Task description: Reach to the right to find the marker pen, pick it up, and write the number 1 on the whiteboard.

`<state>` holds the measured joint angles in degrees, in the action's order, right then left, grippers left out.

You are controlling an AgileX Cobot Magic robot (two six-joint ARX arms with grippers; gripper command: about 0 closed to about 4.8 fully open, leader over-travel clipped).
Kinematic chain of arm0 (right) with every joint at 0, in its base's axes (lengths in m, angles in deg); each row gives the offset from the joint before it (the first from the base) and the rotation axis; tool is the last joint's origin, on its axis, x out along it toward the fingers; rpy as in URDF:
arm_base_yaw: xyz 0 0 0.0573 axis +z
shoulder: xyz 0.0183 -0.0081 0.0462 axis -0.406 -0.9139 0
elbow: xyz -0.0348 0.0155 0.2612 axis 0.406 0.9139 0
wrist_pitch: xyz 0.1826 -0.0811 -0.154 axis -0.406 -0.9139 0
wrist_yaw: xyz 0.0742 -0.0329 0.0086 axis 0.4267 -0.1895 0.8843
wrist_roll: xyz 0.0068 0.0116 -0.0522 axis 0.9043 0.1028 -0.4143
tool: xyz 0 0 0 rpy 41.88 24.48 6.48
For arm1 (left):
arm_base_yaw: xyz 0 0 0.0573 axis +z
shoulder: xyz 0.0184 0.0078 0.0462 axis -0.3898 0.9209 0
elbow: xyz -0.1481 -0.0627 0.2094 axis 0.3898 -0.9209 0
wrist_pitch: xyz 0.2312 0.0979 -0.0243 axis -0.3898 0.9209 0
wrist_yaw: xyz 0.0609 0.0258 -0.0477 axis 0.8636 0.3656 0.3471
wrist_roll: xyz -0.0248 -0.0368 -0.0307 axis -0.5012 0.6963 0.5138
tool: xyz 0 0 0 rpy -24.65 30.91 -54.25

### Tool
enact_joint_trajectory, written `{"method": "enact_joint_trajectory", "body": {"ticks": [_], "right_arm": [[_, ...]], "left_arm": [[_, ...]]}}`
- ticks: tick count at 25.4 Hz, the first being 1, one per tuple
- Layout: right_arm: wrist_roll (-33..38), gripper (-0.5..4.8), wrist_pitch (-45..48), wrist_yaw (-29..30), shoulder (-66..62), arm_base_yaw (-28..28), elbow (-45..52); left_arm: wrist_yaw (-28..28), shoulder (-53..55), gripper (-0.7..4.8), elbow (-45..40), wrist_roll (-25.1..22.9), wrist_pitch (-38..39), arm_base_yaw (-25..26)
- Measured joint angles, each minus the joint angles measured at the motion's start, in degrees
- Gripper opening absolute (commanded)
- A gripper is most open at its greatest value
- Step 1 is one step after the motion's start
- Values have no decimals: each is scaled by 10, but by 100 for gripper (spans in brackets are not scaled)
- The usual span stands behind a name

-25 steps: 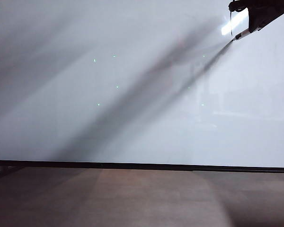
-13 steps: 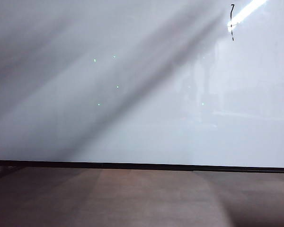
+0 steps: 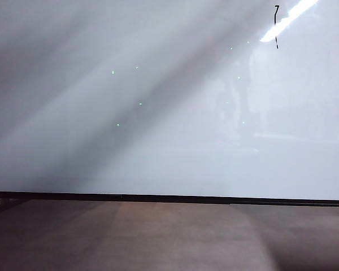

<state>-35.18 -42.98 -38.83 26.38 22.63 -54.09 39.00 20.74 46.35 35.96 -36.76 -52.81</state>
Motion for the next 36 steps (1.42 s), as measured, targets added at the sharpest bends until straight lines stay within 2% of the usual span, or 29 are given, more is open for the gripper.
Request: {"method": "enact_joint_trajectory", "body": {"ticks": [6, 9, 12, 17, 23, 28, 31, 36], "right_arm": [[57, -6, -5, 103, 17, -167, 46], [108, -6, 42, 134, 17, -215, 117], [123, -6, 111, 165, 11, -250, 188], [150, -6, 202, 188, -39, -253, 245], [155, -6, 260, 189, -139, -252, 248], [150, -6, 357, 179, -231, -254, 247], [133, -6, 409, 177, -320, -254, 247], [125, -6, 464, 218, -426, -250, 247]], "left_arm": [[20, 0, -5, 0, 0, -30, -52], [35, 1, -5, 0, -2, -36, -90], [34, 1, -5, 0, -3, -32, -110], [37, 4, -5, 0, -3, -19, -114], [40, 8, -5, 0, -3, 8, -112], [50, 23, -5, 0, -3, 8, -112], [50, 47, -5, 0, -22, 12, -112], [27, 104, -5, 0, -31, -5, -112]]}}
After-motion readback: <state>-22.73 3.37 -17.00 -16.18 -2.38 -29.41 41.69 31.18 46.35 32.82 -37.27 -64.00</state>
